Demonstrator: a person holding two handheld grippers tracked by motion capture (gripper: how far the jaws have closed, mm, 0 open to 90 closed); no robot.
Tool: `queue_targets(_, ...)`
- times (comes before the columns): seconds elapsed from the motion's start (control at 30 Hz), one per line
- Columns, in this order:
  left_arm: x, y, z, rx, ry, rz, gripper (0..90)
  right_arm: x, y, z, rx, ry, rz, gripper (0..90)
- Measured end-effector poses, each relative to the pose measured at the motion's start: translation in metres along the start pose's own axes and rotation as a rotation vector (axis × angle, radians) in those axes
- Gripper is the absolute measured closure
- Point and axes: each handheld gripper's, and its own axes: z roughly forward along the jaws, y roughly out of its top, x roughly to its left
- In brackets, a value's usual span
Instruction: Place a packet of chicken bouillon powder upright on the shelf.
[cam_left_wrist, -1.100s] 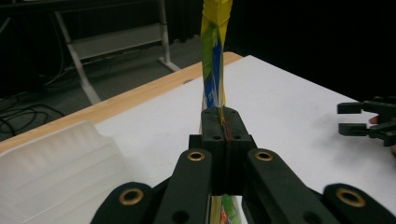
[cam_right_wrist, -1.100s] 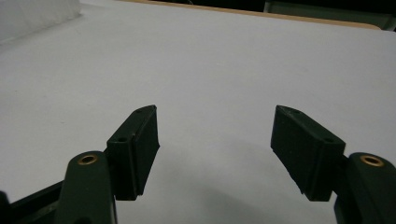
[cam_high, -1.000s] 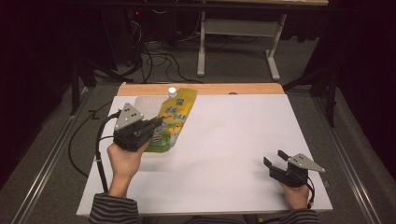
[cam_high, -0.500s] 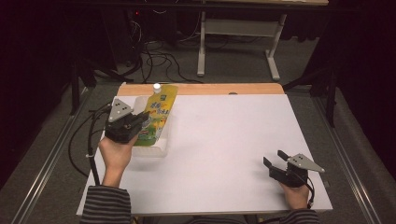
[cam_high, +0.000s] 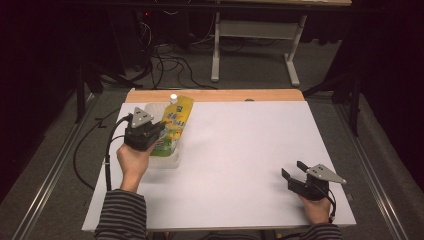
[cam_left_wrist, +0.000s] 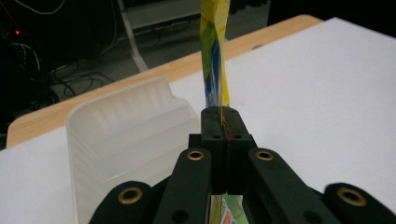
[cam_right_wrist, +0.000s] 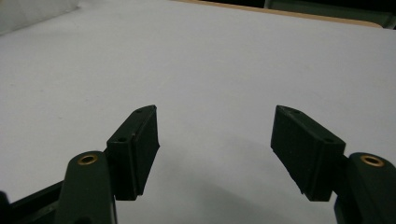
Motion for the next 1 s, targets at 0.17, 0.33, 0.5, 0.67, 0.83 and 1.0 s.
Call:
queue_targets(0.17, 0.002, -0.004, -0.003, 0.003, -0.008, -0.008, 88.2, 0.000, 0.000, 0.000, -0.005, 0.001, -0.007, 32.7)
queue_targets(0.33, 0.007, -0.005, -0.009, 0.066, 0.023, 0.001, 85.6, 0.001, 0.000, 0.000, -0.001, -0.004, -0.003, 32.7)
queue_targets(0.5, 0.012, -0.008, -0.012, 0.115, 0.023, -0.007, 85.5, 0.001, 0.000, 0.000, -0.002, -0.006, -0.006, 32.7)
queue_targets(0.67, 0.015, -0.008, -0.012, 0.162, 0.018, -0.011, 85.8, 0.002, 0.000, 0.000, 0.001, -0.010, -0.016, 32.7)
queue_targets(0.83, 0.012, -0.011, -0.013, 0.112, 0.031, -0.013, 90.0, 0.001, 0.000, 0.000, 0.004, -0.018, -0.010, 32.8)
queue_targets(1.0, 0.005, -0.013, -0.011, 0.066, 0.044, 0.013, 90.0, 0.001, 0.000, 0.001, 0.008, -0.018, -0.008, 32.8)
